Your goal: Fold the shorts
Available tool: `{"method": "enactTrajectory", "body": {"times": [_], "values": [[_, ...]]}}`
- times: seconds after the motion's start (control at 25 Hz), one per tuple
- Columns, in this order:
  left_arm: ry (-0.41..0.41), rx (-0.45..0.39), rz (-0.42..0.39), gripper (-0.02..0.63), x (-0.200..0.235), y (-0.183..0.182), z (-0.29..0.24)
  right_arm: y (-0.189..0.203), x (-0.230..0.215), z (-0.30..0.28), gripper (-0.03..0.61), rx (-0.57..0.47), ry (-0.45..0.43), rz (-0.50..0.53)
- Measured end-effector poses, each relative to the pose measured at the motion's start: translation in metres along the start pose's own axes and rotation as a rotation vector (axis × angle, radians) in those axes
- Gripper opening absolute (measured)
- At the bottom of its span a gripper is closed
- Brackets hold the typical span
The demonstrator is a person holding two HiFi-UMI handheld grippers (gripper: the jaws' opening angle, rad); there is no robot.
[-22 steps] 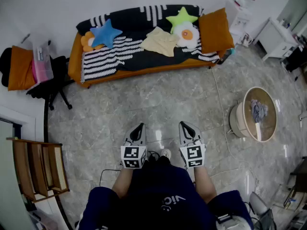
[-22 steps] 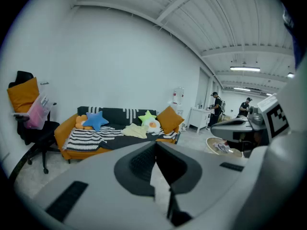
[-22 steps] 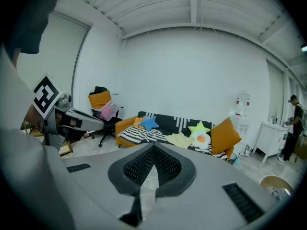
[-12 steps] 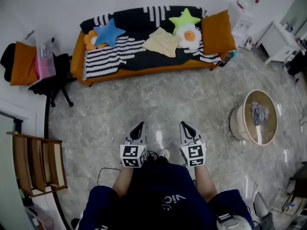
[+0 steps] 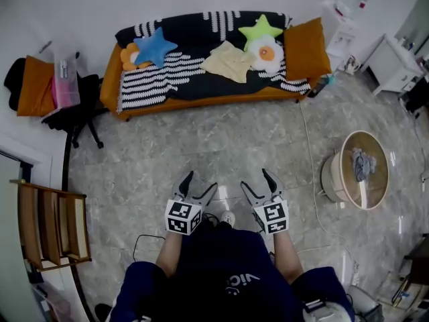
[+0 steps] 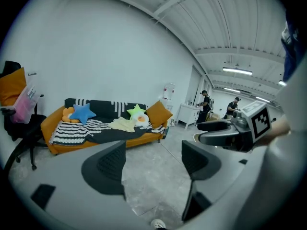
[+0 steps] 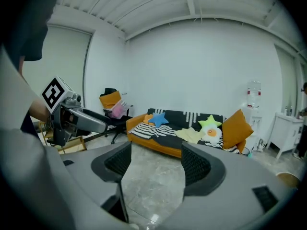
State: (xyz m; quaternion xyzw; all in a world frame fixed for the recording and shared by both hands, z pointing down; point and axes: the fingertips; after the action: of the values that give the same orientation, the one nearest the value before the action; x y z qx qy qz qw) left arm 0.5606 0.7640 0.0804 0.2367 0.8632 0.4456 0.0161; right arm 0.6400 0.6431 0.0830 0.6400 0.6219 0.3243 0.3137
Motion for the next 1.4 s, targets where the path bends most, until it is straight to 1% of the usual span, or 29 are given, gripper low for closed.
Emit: {"method": "enactTrajectory", "body": {"times": [0.24, 0.32, 0.52, 0.64, 0.8, 0.96, 1.12, 1.2, 1.4], "values": [[-0.030, -0.022, 0.054, 0.345, 0.018, -0.007, -0.008, 0.003, -0.021, -0.007, 0.308, 0.021, 0.020, 0.018], [-0.020, -0.019, 0.064, 0.345, 0.025, -0.012, -0.016, 0.003, -0.028, -0.012, 0.304, 0.032, 0.030, 0.006], [0.032, 0.018, 0.026, 0.344, 0.045, -0.027, -0.051, -0.002, -0.048, -0.042, 0.295, 0.062, 0.062, -0.033], [0.070, 0.034, 0.003, 0.341, 0.061, -0.043, -0.079, -0.012, -0.061, -0.070, 0.295, 0.082, 0.074, -0.049], [0.110, 0.049, -0.014, 0.331, 0.099, -0.077, -0.113, -0.041, -0.078, -0.115, 0.293, 0.119, 0.091, -0.034], [0.154, 0.077, -0.056, 0.328, 0.139, -0.114, -0.144, -0.084, -0.091, -0.160, 0.293, 0.118, 0.117, -0.053], [0.191, 0.082, -0.115, 0.325, 0.172, -0.148, -0.168, -0.114, -0.098, -0.199, 0.293, 0.125, 0.151, -0.074], [0.206, 0.088, -0.136, 0.325, 0.189, -0.159, -0.176, -0.125, -0.096, -0.216, 0.293, 0.138, 0.159, -0.076], [0.229, 0.087, -0.141, 0.321, 0.229, -0.177, -0.196, -0.145, -0.098, -0.253, 0.293, 0.155, 0.184, -0.077]]}}
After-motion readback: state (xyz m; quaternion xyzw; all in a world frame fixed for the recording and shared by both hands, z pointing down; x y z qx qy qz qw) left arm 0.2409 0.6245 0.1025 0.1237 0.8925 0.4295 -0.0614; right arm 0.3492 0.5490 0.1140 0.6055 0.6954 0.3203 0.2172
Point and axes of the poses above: the fingertips, and each gripper's own axes: z backward along the fingers, x to its left, y out of its underside, and after that the axes turned 13 degrees about x, right-handed
